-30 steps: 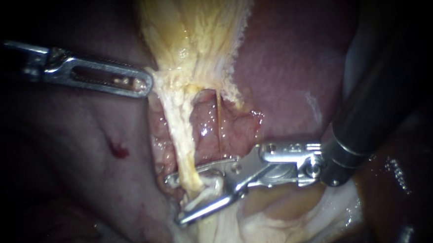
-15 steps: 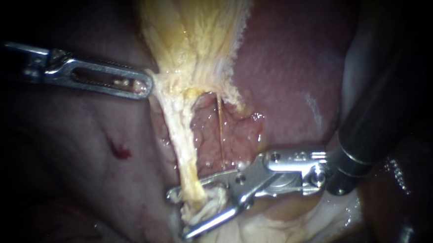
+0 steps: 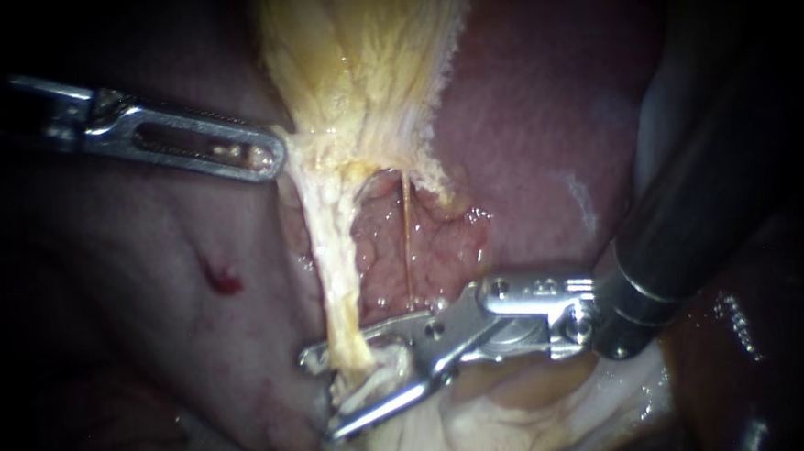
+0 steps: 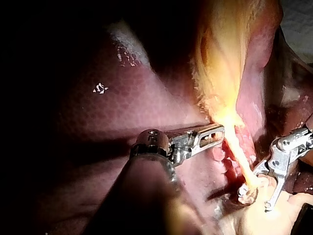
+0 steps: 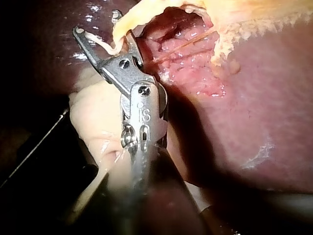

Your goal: Clipping first clip left tube

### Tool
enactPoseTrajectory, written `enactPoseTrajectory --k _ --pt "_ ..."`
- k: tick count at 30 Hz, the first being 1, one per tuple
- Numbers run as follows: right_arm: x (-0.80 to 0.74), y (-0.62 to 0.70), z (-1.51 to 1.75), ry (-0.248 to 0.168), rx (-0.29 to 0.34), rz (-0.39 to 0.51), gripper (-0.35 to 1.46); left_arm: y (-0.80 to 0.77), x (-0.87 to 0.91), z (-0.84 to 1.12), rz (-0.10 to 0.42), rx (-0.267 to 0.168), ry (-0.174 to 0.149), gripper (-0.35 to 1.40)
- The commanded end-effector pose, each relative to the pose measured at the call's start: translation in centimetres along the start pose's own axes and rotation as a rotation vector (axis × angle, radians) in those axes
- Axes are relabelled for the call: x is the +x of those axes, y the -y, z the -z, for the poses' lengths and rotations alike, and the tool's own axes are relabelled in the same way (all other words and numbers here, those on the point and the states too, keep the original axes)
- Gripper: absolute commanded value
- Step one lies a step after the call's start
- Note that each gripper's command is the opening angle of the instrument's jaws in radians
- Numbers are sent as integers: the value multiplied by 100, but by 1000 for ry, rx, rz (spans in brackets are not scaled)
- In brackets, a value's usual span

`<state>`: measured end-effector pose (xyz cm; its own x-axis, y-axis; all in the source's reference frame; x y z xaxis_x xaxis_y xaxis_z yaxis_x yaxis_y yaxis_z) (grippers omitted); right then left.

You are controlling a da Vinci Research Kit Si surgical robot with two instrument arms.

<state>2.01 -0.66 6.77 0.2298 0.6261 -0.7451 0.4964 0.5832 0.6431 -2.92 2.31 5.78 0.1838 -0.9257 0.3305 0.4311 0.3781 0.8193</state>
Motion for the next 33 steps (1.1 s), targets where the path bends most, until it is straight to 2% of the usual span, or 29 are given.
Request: enactPoseTrajectory --k 1,6,12,18,23,33 --pt "-1 0 1 0 -1 0 39 0 0 0 0 -1 0 -35" --pt "-3 -1 7 -3 1 0 23 0 0 0 0 -1 0 -35" --pt "-1 -3 18 9 -2 -3 -34 0 0 0 0 -1 0 -35" --pt "-1 -3 21 12 -11 -74 -35 0 0 0 0 -1 0 -35" --pt "-2 -2 22 41 -19 -75 -35 0 0 0 0 -1 0 -35" --pt "-2 -1 23 41 -19 -87 -35 0 0 0 0 -1 0 -35"
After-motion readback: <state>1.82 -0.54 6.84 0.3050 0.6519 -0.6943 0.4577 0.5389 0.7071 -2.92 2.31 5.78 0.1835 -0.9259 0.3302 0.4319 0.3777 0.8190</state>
